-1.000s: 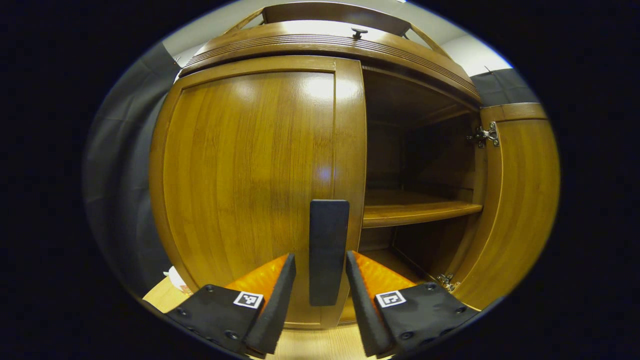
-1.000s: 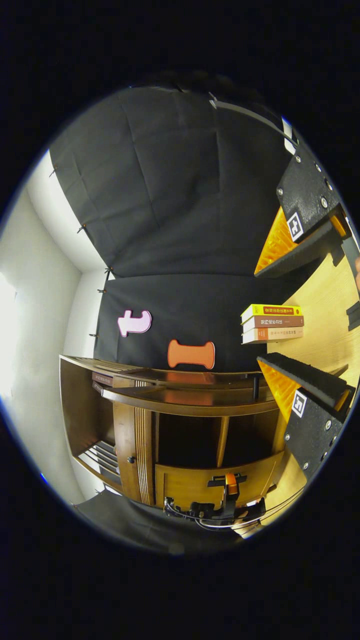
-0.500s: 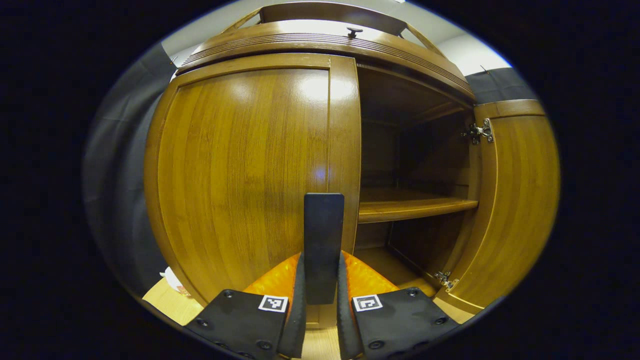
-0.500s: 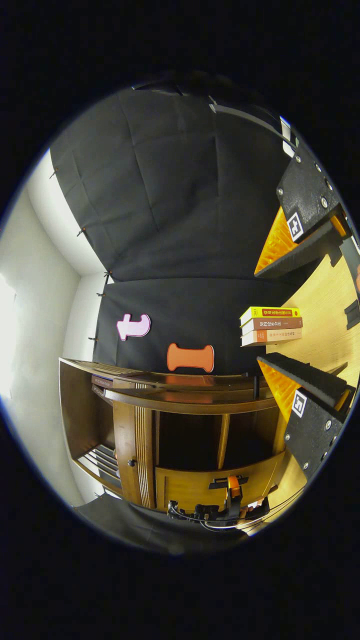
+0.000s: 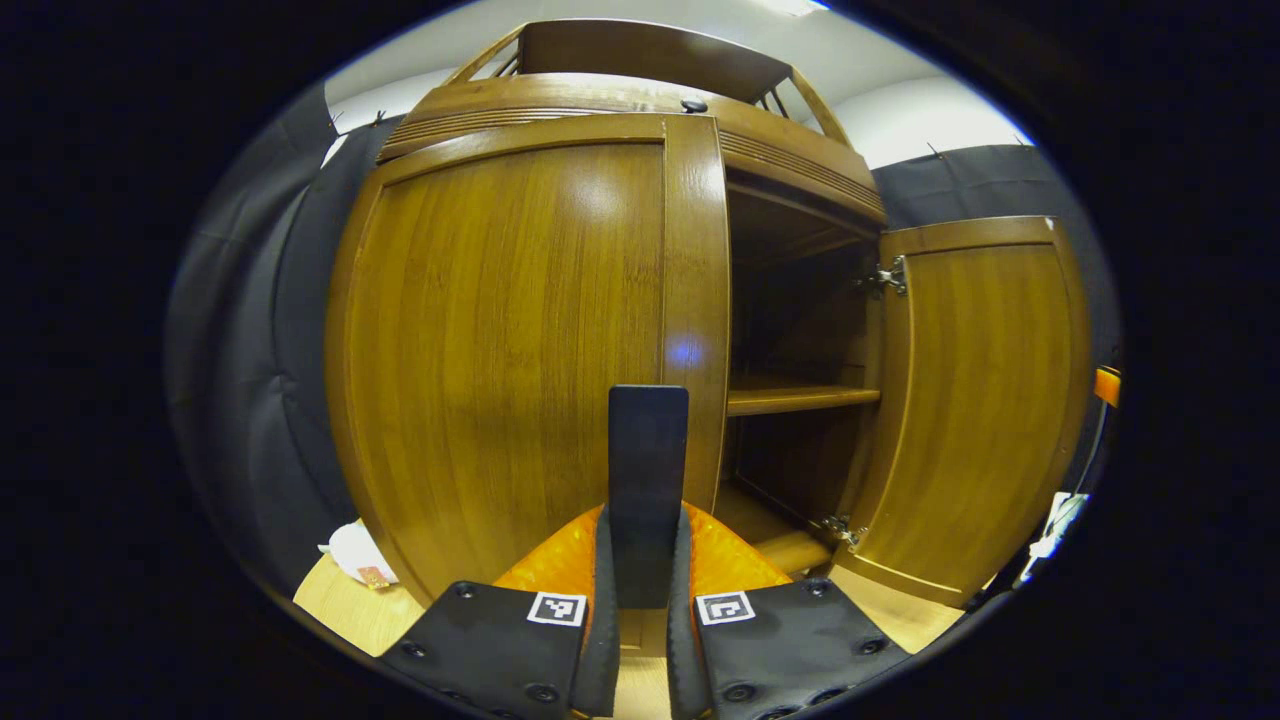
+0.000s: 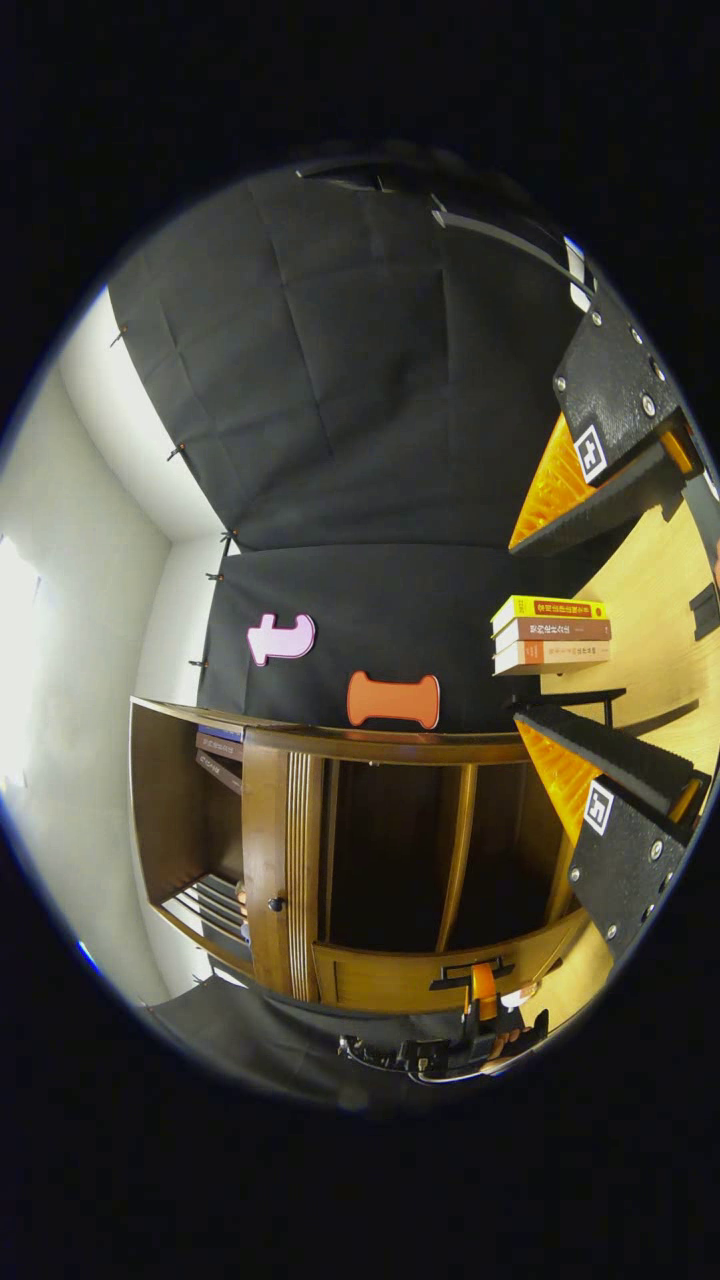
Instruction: Open the right door of the double-door shoe cabinet with the right hand, and open the left door with the left hand.
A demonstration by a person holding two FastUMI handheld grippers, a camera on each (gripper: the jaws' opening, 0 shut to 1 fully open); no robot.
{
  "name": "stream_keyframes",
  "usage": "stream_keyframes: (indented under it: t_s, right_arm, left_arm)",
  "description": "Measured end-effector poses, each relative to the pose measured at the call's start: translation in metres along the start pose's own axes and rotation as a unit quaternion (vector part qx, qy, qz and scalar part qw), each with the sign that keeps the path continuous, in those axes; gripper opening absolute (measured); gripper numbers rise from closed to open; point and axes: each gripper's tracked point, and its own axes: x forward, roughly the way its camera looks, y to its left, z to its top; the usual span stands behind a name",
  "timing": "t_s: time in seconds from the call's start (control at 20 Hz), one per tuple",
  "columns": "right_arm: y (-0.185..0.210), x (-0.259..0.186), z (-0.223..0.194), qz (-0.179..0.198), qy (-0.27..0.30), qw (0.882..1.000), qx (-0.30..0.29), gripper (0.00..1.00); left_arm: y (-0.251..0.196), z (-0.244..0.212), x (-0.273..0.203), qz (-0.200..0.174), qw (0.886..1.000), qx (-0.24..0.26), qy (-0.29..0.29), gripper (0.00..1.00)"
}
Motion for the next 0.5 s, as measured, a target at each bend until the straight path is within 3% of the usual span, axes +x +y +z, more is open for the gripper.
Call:
stream_keyframes:
  t_s: [0.5]
  right_arm:
    - [0.043, -0.012, 0.022, 0.035, -0.013, 0.999, -0.007, 0.92]
  left_arm:
    - [0.033, -0.001, -0.089, -0.012, 1.0, 0.002, 0.006, 0.26]
